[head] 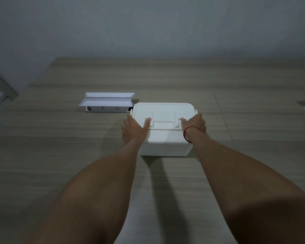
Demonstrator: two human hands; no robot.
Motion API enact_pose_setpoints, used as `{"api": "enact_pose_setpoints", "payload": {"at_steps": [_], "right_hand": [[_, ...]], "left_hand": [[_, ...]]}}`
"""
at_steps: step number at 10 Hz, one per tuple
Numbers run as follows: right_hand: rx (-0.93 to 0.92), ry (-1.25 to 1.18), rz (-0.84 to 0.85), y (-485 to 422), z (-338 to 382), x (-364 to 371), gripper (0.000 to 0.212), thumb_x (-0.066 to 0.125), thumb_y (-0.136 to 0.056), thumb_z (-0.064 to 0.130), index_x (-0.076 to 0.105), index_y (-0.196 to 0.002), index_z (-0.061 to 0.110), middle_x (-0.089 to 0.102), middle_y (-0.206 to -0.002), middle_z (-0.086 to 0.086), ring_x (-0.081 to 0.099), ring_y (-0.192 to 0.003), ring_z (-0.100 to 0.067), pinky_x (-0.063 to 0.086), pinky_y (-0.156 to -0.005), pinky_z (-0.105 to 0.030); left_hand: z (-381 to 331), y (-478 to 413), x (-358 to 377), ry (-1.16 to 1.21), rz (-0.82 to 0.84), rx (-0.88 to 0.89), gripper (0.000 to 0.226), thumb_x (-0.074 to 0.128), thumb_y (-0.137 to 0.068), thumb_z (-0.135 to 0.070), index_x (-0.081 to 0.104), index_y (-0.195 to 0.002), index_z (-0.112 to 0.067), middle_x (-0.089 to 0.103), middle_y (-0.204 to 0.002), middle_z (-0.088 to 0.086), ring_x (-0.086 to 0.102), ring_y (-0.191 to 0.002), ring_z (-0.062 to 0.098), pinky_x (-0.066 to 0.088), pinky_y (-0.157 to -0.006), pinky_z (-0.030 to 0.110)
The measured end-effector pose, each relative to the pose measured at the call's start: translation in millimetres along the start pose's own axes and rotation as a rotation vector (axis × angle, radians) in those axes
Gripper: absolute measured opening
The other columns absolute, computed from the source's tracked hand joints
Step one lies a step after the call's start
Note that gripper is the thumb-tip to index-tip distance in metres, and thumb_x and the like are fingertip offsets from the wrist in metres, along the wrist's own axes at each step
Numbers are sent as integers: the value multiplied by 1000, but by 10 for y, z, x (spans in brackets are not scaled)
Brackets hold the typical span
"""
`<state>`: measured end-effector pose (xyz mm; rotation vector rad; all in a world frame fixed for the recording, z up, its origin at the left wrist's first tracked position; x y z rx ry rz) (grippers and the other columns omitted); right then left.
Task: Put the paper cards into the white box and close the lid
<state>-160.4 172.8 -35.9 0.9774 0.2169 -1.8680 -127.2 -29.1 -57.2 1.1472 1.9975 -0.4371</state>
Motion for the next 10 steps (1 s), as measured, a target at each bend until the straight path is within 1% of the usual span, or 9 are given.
{"api": "enact_pose_setpoints", "payload": {"at_steps": [3, 4, 5, 6, 7, 8, 9, 10], "right_hand": [[-22, 16, 11, -603, 550, 330, 60, 66, -85, 38, 43, -132, 7, 52, -137, -14, 48, -129, -34, 41, -102, -43], [-5, 21, 16, -710, 611, 368, 60, 66, -85, 37, 42, -132, 8, 51, -138, -14, 47, -130, -33, 41, -103, -44], [21, -7, 26, -716, 629, 361, 60, 68, -84, 33, 42, -132, 7, 50, -139, -15, 47, -130, -33, 41, -105, -43], [7, -4, 55, -619, 606, 305, 59, 67, -85, 31, 44, -132, 5, 50, -140, -15, 47, -130, -33, 41, -106, -42], [-63, 21, 98, -397, 484, 176, 55, 64, -87, 34, 50, -130, 3, 53, -138, -16, 52, -127, -34, 45, -104, -41], [-194, 103, 116, -58, 331, -4, 52, 58, -91, 35, 51, -129, 0, 53, -138, -18, 52, -127, -35, 45, -100, -39], [-321, 172, 186, 339, 107, -75, 55, 54, -91, 38, 48, -133, 2, 50, -140, -18, 49, -129, -34, 43, -103, -38], [-366, 240, 246, 686, -292, 38, 55, 53, -92, 40, 48, -134, 5, 51, -140, -18, 50, -129, -35, 43, -105, -40]], "left_hand": [[-254, -802, 126, -14, -27, -7, 85, 54, -81, -63, 34, -142, -7, 48, -141, 14, 44, -131, 34, 41, -101, 45], [-304, -880, 154, -43, -40, -2, 83, 54, -82, -62, 36, -141, -7, 48, -140, 14, 44, -132, 33, 41, -101, 45], [-297, -882, 161, -66, -5, -19, 82, 52, -83, -62, 35, -141, -6, 48, -141, 15, 43, -132, 34, 40, -103, 47], [-278, -821, 87, -78, 35, -26, 83, 48, -85, -62, 32, -143, -4, 46, -143, 16, 44, -132, 35, 42, -103, 49], [-219, -566, -48, -125, 39, 10, 78, 43, -89, -59, 35, -141, -1, 47, -143, 16, 46, -130, 36, 44, -102, 48], [-107, -190, -198, -106, 42, 78, 73, 40, -89, -58, 43, -136, -2, 55, -135, 16, 53, -124, 36, 46, -98, 48], [113, 231, -333, -114, 76, 170, 64, 37, -90, -57, 53, -126, -6, 59, -126, 14, 56, -119, 36, 46, -93, 43], [395, 634, -289, -196, 155, 173, 56, 40, -93, -51, 53, -127, -8, 57, -131, 15, 53, -123, 35, 43, -96, 41]]}}
Point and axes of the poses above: each hand's wrist, its own y-axis away from the middle knuckle, its own x-axis out of the palm, z = x × y, the point moved 3 cm from there along -y, towards the middle knuckle
